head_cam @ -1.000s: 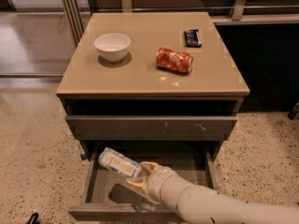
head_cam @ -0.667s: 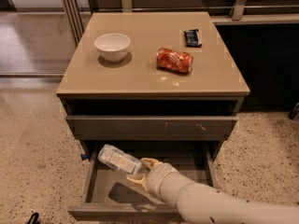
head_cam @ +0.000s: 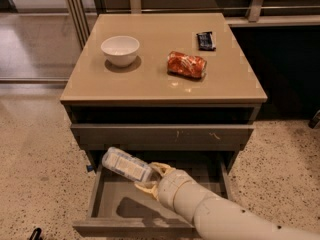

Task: Pick blue plastic bottle from middle drawer and place on counter

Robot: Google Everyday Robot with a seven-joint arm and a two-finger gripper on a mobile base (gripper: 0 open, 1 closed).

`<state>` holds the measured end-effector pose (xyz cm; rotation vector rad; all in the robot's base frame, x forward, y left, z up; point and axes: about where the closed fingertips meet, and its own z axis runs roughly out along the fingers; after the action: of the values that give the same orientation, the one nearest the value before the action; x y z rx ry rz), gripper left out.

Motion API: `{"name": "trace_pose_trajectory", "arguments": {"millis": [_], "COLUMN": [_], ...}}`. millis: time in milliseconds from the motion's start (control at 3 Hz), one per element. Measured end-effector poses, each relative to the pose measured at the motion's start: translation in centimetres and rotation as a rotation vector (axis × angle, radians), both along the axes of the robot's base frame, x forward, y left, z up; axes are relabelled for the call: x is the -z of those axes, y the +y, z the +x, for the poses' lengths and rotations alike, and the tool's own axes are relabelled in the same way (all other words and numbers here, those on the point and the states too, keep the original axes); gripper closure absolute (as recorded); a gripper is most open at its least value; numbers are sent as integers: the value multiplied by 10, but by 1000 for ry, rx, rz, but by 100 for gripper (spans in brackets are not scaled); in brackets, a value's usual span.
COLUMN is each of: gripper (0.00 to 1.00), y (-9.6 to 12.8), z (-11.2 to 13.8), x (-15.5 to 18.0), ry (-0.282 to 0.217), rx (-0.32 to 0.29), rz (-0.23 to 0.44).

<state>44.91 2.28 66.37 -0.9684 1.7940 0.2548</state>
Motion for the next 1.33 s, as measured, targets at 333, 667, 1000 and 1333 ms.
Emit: {"name": "trace_pose_trajectory", "arguments": {"millis": [333, 667, 1000, 1333], "gripper": [100, 100, 100, 100], "y": [-28, -58, -95, -95], "z": [6, 13, 35, 35], "x": [-69, -110, -158, -158], "ry": [-140, -210, -274, -274], "rx": [28, 27, 73, 73], "rz": [-35, -42, -18, -18]}}
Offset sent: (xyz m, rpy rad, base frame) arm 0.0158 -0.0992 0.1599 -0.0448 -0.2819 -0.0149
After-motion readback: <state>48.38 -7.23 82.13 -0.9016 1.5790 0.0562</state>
